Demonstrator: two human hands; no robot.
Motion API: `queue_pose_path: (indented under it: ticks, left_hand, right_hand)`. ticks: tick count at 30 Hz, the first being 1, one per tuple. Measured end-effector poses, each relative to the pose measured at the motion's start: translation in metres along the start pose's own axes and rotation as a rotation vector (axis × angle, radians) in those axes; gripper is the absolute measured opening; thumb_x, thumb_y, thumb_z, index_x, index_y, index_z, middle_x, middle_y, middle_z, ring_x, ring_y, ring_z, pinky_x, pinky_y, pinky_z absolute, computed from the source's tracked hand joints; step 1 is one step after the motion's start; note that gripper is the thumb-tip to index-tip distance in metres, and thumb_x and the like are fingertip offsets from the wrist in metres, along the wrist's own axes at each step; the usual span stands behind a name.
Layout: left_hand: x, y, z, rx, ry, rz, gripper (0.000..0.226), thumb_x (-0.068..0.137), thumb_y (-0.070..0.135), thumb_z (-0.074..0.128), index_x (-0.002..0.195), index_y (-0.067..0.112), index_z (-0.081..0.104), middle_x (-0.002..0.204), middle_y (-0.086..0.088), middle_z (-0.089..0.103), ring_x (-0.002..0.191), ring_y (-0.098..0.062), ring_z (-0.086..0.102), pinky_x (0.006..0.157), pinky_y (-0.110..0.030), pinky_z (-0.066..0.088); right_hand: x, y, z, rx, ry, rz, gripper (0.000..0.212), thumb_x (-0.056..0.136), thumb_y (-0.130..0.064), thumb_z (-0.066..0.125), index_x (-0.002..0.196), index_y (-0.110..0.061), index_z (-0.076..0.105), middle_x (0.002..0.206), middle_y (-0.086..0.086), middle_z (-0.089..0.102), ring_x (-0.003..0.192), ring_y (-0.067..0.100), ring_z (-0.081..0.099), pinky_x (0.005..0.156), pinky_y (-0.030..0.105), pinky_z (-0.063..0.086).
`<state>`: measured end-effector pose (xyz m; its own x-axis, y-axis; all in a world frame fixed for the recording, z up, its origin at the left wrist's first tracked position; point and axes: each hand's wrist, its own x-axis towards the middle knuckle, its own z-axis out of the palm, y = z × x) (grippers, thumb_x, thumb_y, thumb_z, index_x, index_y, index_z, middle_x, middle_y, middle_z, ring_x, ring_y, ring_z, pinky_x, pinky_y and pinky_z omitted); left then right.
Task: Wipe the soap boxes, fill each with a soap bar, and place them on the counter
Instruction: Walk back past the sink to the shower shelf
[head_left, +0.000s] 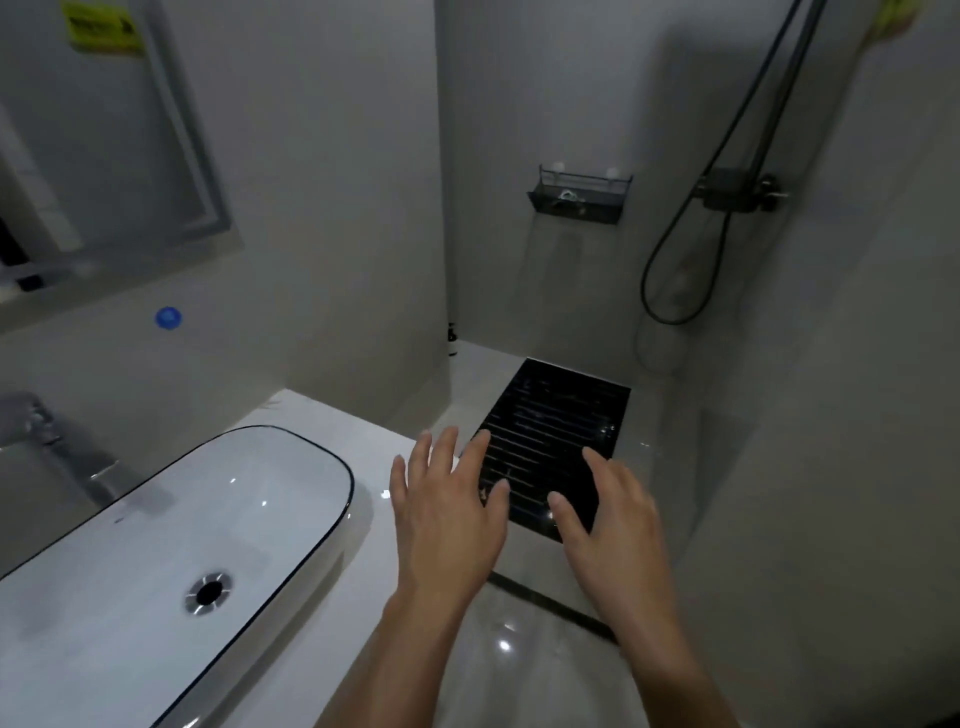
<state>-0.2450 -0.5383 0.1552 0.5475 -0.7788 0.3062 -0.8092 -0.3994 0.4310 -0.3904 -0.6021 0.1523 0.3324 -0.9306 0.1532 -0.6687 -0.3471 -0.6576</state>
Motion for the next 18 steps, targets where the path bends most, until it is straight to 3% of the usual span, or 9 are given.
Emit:
queue_pose_path:
  ticks: [7, 18]
  left_hand:
    - [0.083, 0.029, 0.050, -0.049, -0.075, 0.083, 0.055, 0.098, 0.048, 0.043, 0.151, 0.036, 0.032, 0.160, 0.004, 0.028, 0.151, -0.019, 0.013, 0.123, -0.045, 0.009]
    - [0.296, 0.064, 0.117, -0.108, -0.129, 0.206, 0.057, 0.098, 0.047, 0.045, 0.152, 0.034, 0.031, 0.160, 0.002, 0.029, 0.151, -0.021, 0.013, 0.123, -0.048, 0.008]
  right_hand:
    - [0.086, 0.026, -0.004, -0.008, 0.047, 0.039, 0.065, 0.098, -0.049, 0.052, 0.156, -0.029, 0.030, 0.161, 0.002, 0.032, 0.148, 0.019, 0.027, 0.120, 0.037, 0.028]
    - [0.284, 0.032, 0.008, -0.037, 0.142, 0.123, 0.063, 0.097, -0.045, 0.057, 0.153, -0.024, 0.037, 0.154, 0.003, 0.041, 0.143, 0.019, 0.035, 0.117, 0.041, 0.034]
